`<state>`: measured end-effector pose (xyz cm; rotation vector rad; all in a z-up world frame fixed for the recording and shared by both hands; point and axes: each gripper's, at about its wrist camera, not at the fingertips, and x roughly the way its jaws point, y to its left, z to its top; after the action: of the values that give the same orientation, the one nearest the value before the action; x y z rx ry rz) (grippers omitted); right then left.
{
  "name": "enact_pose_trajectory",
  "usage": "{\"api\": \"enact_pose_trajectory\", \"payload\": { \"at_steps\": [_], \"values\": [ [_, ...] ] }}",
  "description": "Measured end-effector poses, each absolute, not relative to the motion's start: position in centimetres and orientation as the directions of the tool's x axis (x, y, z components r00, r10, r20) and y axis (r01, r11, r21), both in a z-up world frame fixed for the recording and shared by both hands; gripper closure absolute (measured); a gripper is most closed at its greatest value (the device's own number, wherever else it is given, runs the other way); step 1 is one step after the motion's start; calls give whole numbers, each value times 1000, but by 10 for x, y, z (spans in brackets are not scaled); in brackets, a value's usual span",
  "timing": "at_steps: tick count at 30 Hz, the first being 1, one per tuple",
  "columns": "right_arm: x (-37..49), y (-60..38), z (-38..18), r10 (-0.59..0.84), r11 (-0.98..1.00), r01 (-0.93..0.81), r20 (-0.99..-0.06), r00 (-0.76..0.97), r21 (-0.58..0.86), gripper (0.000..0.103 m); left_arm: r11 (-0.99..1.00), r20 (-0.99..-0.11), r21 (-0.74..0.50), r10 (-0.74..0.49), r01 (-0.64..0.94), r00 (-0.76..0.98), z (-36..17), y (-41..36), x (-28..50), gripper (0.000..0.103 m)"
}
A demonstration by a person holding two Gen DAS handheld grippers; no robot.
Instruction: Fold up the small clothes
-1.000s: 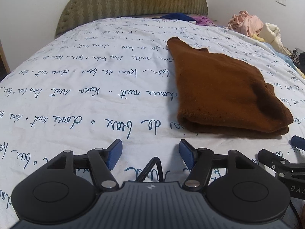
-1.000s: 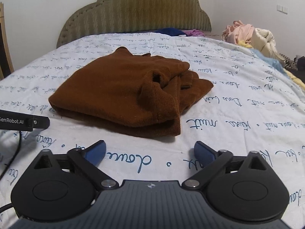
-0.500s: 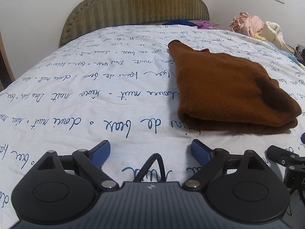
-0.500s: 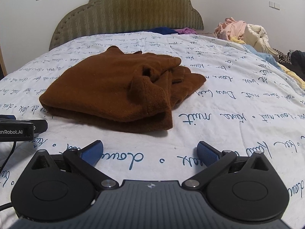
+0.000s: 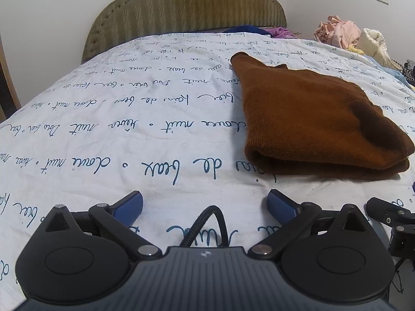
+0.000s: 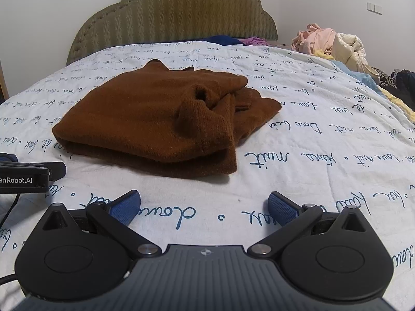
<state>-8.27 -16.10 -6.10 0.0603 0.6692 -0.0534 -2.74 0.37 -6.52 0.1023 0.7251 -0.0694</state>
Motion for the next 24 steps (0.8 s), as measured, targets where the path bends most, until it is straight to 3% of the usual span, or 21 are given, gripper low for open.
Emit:
{"api": "enact_pose_trajectory", "payload": {
  "at_steps": [24],
  "values": [
    [-82,-162,-62,-26,997,69,-622,783,44,0,993,-663,62,-34,100,748,-66,5,-28,0]
  ]
}}
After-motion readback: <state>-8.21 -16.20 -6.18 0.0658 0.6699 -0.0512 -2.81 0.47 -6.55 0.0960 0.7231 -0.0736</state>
